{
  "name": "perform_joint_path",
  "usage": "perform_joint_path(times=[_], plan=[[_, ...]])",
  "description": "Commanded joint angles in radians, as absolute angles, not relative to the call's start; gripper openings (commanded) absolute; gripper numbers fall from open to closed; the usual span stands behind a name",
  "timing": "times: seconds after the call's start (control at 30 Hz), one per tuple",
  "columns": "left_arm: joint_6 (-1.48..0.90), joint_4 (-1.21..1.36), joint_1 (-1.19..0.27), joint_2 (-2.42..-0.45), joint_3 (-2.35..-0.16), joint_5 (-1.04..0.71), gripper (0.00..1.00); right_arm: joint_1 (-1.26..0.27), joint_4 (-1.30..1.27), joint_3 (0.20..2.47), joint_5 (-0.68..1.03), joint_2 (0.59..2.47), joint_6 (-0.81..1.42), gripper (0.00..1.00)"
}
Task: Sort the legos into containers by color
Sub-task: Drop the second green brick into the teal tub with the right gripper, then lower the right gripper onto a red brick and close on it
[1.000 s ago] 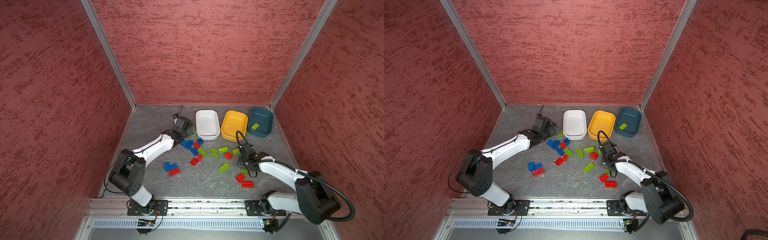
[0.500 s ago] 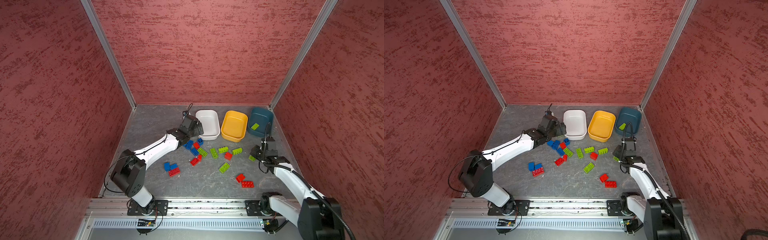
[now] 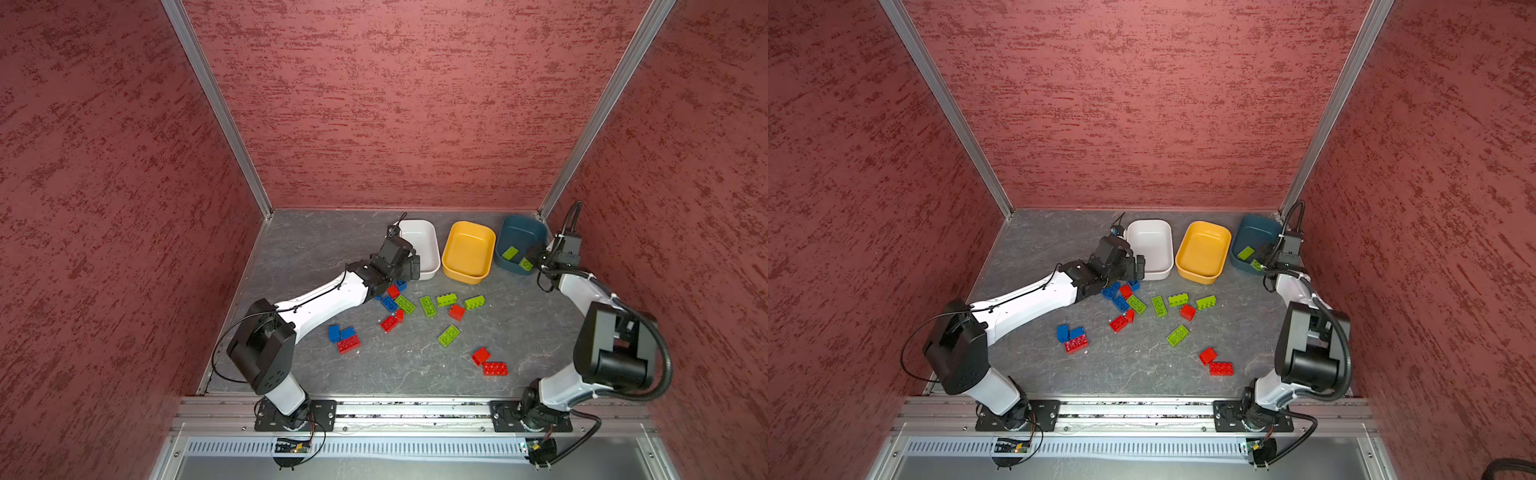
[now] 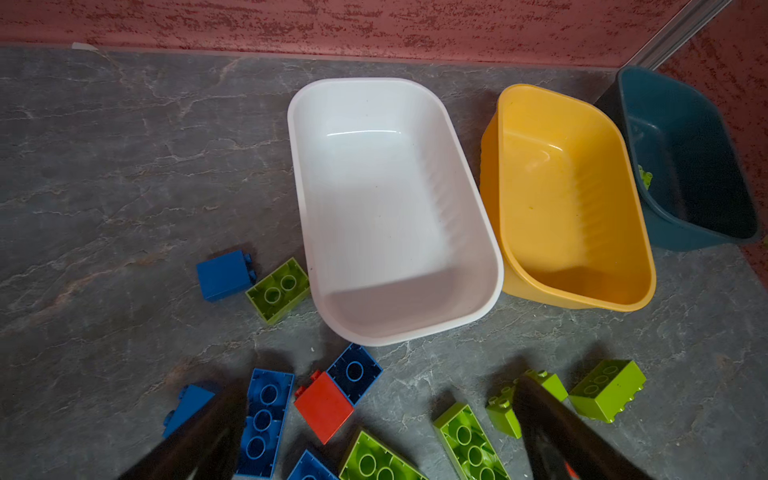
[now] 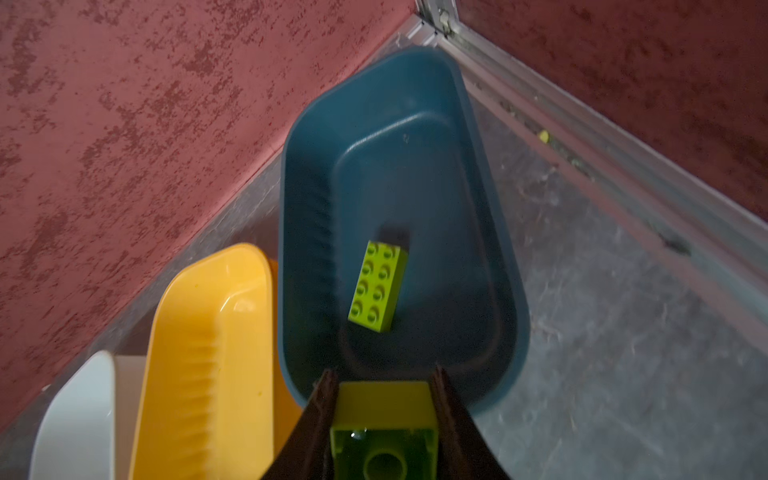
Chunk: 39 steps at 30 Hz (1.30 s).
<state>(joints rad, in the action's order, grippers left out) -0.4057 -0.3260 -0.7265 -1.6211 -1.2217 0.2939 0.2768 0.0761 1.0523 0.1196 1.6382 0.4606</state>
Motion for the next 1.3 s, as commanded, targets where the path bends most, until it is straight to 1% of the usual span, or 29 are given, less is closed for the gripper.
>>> perform_joint_path(times=[0.0,0.07,0.17,0.23,0.3,0.33,0.4,0.43,0.5,0.63,0.8,0.93,1.1,1.27], plan=[[-0.405,-0.351,-0.722,-1.598,-1.199,0.318,0.99,0.282,0.117,1.189,0.067,1.764,0.387,0.2],[-0.413,-0.35,-0.72,-1.592,-1.192,0.315,0.99,0.281,0.153,1.277,0.086,1.845,0.376,0.21],[-0.416,-0.362,-0.719,-1.599,-1.198,0.314,0.99,0.28,0.189,1.39,0.171,1.944,0.379,0.23],[-0.423,-0.377,-0.716,-1.604,-1.207,0.317,1.0,0.278,0.2,1.436,0.172,1.974,0.387,0.25],[-0.436,-0.386,-0.71,-1.609,-1.209,0.316,0.99,0.277,0.223,1.468,0.146,1.985,0.391,0.29],[-0.444,-0.388,-0.708,-1.61,-1.207,0.313,0.99,0.276,0.232,1.476,0.135,1.983,0.393,0.32],[-0.458,-0.395,-0.703,-1.612,-1.204,0.303,1.0,0.277,0.239,1.471,0.133,1.965,0.394,0.43],[-0.475,-0.401,-0.7,-1.615,-1.204,0.299,0.99,0.277,0.244,1.463,0.152,1.952,0.393,0.51],[-0.511,-0.418,-0.691,-1.622,-1.207,0.294,1.0,0.277,0.259,1.455,0.191,1.923,0.392,0.61],[-0.591,-0.43,-0.655,-1.631,-1.207,0.249,0.99,0.264,0.267,1.386,0.191,1.824,0.39,0.78],[-0.633,-0.444,-0.643,-1.651,-1.218,0.247,1.0,0.251,0.26,1.26,0.207,1.671,0.391,0.91],[-0.638,-0.46,-0.641,-1.669,-1.239,0.243,0.99,0.221,0.284,1.156,0.225,1.542,0.382,0.98],[-0.635,-0.475,-0.639,-1.687,-1.265,0.246,0.99,0.178,0.324,1.011,0.255,1.34,0.427,0.99],[-0.623,-0.454,-0.633,-1.687,-1.27,0.227,0.99,0.097,0.425,0.871,0.227,1.181,0.494,0.99]])
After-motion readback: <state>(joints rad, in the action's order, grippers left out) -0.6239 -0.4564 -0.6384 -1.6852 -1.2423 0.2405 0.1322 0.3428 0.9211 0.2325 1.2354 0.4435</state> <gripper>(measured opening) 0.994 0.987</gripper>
